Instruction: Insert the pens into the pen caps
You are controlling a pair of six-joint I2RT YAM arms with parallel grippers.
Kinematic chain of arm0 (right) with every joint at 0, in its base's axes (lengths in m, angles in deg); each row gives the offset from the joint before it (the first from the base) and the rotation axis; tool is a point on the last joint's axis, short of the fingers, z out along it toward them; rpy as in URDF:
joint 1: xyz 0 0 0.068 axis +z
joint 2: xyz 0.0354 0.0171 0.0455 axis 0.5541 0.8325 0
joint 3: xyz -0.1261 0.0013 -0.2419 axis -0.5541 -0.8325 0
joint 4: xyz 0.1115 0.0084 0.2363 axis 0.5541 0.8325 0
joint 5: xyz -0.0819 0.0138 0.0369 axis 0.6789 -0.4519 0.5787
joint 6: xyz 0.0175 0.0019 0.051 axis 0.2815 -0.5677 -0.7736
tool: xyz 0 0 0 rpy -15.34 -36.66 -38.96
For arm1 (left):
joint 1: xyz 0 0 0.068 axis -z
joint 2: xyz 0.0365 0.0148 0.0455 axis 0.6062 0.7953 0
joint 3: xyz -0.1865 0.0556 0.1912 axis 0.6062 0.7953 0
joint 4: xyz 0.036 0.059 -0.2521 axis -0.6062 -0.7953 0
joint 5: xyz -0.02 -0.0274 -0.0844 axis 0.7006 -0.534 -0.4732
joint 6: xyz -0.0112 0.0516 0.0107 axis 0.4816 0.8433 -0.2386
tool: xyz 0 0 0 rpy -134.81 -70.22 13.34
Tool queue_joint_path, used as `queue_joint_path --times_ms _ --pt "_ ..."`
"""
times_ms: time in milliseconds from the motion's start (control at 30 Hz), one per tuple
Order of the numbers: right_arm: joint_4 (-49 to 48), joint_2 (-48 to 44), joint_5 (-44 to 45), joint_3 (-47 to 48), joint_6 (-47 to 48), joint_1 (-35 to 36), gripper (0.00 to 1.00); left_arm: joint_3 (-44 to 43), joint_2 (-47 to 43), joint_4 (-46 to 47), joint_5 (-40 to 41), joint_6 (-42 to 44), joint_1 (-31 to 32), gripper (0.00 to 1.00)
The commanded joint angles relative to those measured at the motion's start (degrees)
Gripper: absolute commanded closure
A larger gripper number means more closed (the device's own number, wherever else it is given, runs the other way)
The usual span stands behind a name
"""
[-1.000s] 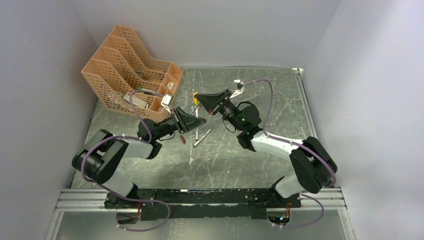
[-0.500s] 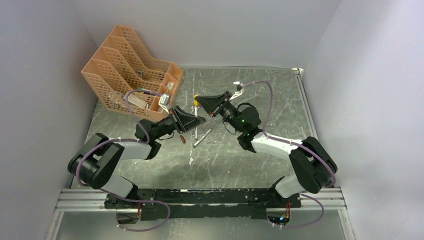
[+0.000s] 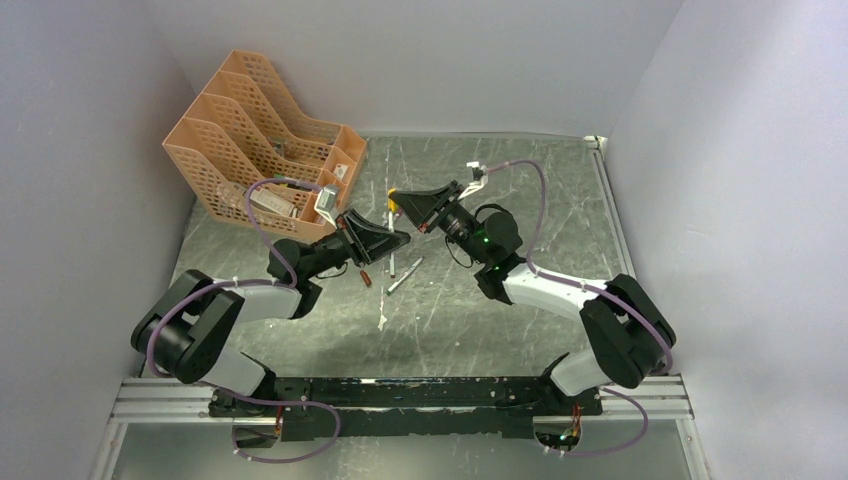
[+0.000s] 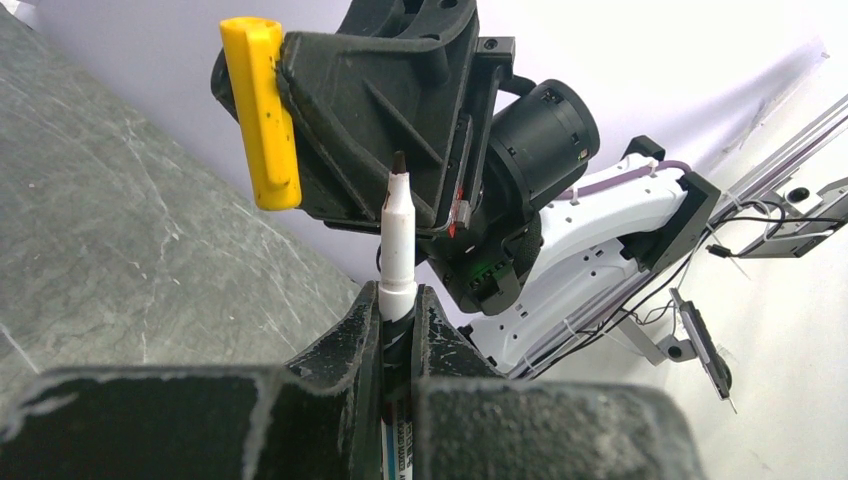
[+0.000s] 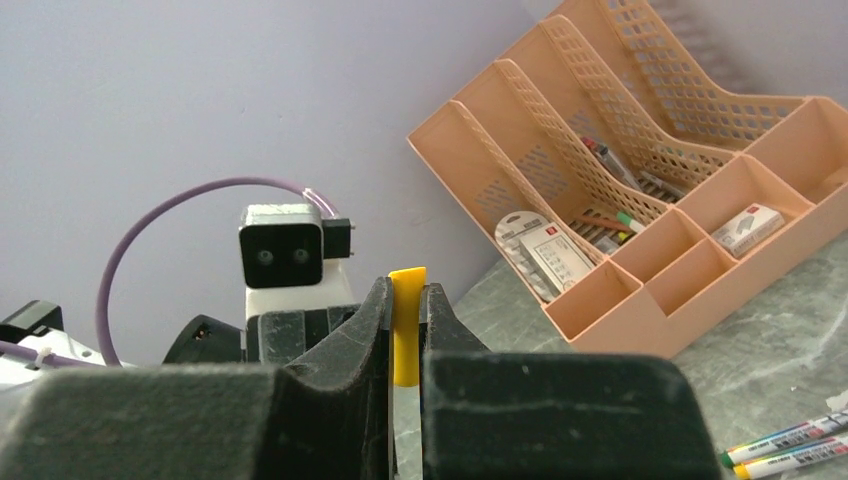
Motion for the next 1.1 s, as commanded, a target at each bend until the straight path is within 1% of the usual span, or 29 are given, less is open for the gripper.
queue_joint_path --times_ms 0,300,567,1067 --pt "0.1 -1.7 -0.8 2.6 1.6 -0.5 1.0 -0.8 0.2 4.8 -0.3 1.7 0.9 0.93" --pt "-0.7 -2.3 -0.8 1.6 1.1 -0.4 1.0 -1.1 1.3 4.7 0.0 1.4 1.0 0.93" --pt "1.0 -3.6 -0.4 1.3 1.3 -0.5 1.0 -1.1 3.2 7.0 0.0 0.0 1.0 0.93" --pt "-0.5 -2.5 -1.2 -0.3 -0.3 -0.5 1.0 -1.9 1.6 4.7 0.4 0.9 1.0 0.93"
